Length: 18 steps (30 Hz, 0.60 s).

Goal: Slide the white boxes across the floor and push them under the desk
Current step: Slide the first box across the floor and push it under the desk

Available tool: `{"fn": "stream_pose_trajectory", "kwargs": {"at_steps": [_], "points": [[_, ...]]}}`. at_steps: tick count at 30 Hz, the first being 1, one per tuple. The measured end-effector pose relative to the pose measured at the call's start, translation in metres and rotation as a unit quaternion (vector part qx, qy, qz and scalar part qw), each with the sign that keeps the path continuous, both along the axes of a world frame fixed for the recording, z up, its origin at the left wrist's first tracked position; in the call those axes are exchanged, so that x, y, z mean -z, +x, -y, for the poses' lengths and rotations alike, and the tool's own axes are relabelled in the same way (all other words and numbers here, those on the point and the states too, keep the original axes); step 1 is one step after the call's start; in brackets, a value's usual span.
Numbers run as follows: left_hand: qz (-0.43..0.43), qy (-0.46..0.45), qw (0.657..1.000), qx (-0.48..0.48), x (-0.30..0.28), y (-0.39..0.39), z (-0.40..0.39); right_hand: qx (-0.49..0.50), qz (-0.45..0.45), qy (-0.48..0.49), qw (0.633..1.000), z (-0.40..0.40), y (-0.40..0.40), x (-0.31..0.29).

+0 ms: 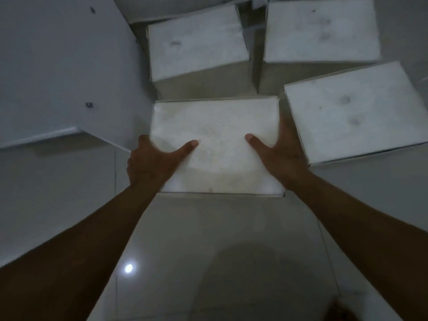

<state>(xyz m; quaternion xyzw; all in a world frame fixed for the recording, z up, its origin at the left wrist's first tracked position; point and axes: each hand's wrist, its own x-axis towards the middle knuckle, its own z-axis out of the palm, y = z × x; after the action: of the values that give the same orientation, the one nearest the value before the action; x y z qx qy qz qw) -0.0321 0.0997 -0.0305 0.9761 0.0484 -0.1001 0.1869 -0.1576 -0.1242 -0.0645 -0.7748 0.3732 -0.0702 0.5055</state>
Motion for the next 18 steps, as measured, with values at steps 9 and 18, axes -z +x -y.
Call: {"fn": "stream_pose_trajectory", "kwargs": {"at_steps": [9, 18], "points": [[-0.075, -0.035, 0.996, 0.034, -0.017, -0.042, -0.058, 0.009, -0.004, 0.0, 1.0, -0.052, -0.049, -0.025], [-0.095, -0.04, 0.993, 0.055, -0.035, -0.082, -0.142, 0.021, -0.01, -0.012, 1.0, -0.137, -0.096, -0.052]]}}
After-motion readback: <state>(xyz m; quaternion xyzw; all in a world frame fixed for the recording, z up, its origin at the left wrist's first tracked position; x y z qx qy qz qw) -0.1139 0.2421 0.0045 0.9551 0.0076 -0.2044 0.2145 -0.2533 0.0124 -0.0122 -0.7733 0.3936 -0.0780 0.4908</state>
